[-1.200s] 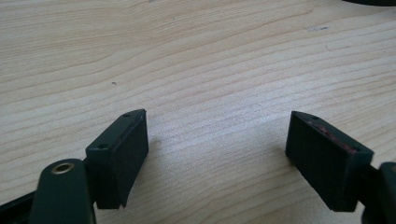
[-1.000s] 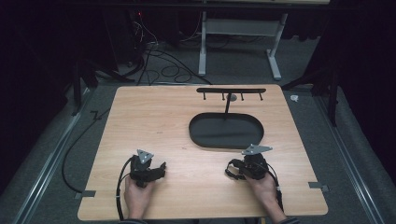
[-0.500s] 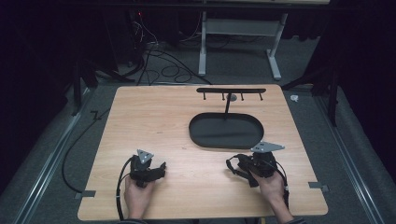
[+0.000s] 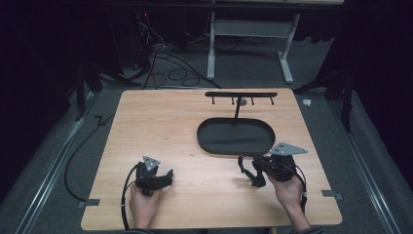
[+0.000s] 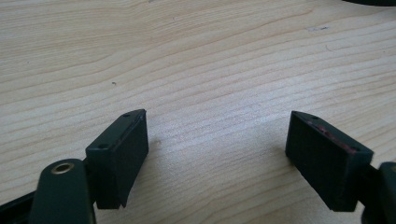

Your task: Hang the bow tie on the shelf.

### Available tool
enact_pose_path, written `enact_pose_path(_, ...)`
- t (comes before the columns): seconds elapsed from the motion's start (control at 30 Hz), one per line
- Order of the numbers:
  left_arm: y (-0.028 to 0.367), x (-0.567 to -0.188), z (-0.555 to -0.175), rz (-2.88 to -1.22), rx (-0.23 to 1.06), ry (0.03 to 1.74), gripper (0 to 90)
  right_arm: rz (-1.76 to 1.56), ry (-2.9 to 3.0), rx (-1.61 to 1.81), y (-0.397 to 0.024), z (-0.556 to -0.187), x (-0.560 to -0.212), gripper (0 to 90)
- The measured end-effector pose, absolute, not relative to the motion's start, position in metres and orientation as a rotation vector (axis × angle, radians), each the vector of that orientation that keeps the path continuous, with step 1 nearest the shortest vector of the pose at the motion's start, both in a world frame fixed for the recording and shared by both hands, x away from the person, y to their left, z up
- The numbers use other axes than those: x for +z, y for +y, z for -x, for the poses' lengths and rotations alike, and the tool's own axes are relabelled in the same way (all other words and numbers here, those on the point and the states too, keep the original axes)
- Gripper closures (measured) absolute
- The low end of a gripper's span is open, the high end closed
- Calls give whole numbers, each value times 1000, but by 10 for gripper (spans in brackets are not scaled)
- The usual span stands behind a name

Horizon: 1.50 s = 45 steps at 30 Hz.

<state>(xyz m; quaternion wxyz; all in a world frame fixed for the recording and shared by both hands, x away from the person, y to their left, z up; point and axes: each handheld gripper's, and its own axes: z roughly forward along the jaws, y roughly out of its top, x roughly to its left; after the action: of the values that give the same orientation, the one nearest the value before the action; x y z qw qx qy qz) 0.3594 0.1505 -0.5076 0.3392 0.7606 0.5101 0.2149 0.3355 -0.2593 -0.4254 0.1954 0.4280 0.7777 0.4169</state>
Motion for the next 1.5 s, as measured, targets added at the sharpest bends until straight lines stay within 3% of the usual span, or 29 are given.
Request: enact_pose_path(1.5, 150, -508, -359, -1981, 560, 1328, 216, -1189, 2062, 1221, -273, -362, -382, 900)
